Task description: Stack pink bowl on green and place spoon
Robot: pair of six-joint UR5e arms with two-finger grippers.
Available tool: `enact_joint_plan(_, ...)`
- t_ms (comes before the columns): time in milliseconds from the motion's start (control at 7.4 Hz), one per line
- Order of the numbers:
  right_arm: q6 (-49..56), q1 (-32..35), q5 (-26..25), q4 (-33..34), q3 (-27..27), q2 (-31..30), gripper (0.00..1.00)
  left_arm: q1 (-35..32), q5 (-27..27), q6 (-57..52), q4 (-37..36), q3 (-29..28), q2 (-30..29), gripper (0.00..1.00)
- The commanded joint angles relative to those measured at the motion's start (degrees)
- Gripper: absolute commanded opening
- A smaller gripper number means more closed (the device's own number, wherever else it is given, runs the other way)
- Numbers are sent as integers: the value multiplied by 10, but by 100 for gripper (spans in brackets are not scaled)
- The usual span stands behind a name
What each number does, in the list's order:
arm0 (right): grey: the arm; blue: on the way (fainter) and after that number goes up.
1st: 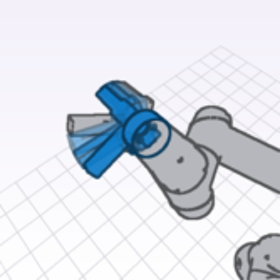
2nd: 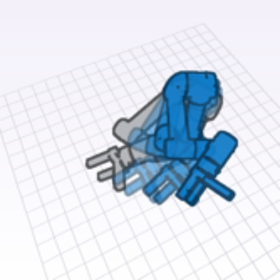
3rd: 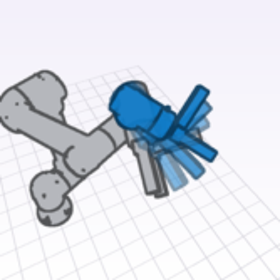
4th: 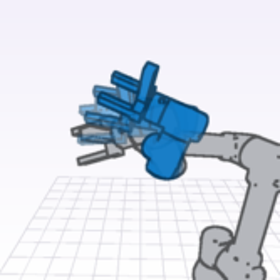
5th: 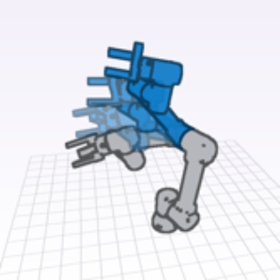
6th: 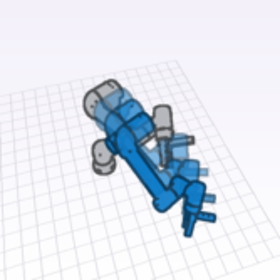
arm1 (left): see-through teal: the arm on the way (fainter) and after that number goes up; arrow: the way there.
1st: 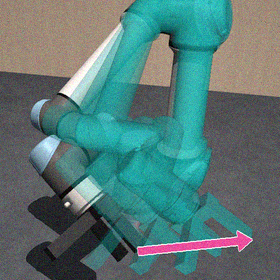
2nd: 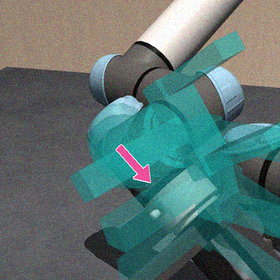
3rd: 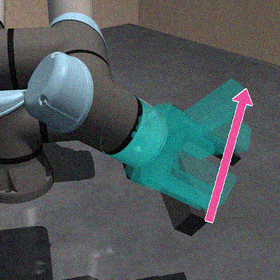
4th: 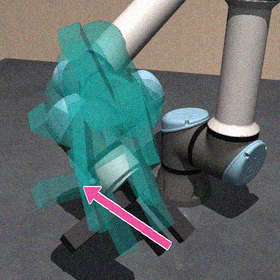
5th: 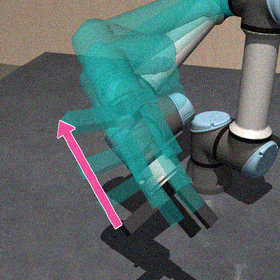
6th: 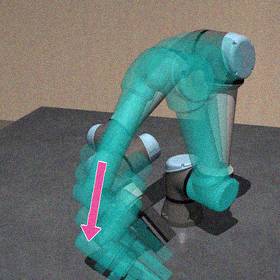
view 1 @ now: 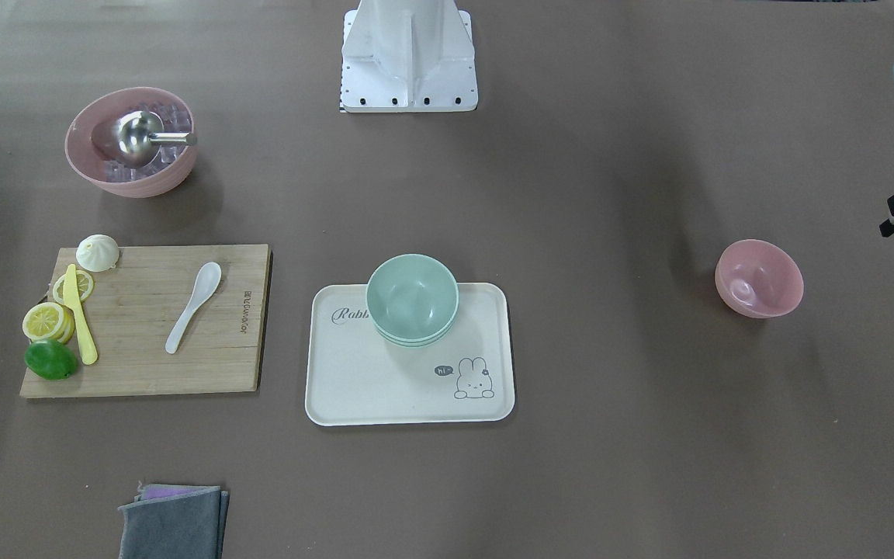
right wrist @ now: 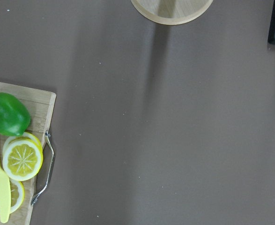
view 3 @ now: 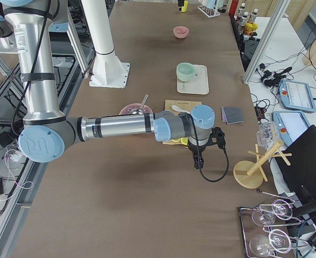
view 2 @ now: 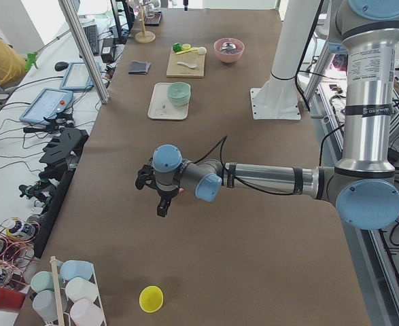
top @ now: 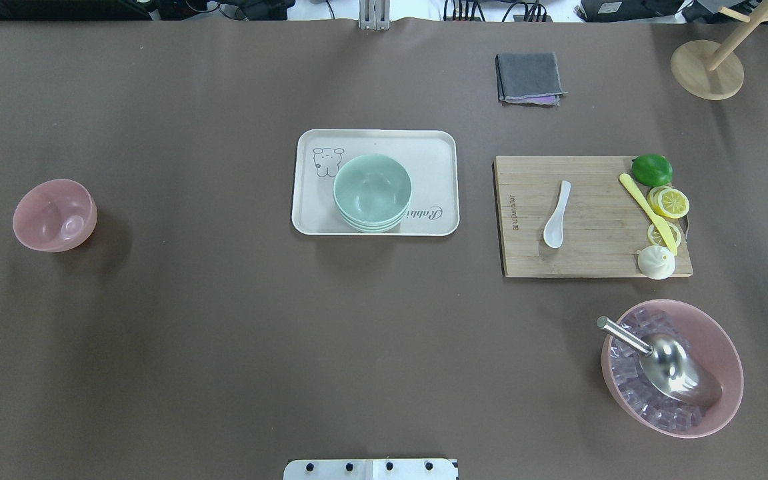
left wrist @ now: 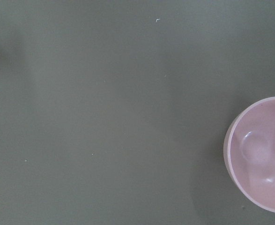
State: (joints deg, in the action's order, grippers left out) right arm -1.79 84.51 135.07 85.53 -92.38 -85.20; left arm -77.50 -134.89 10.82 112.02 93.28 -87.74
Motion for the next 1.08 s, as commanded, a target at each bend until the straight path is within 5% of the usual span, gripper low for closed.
enact_joint_plan(0, 0, 0, 2, 0, -4, -6, 100, 0, 0, -1, 0, 0, -1, 98)
enact_joint_plan(946, -1, -9, 7, -1, -4, -2, 100, 3, 5, 1, 12, 5, -1, 98)
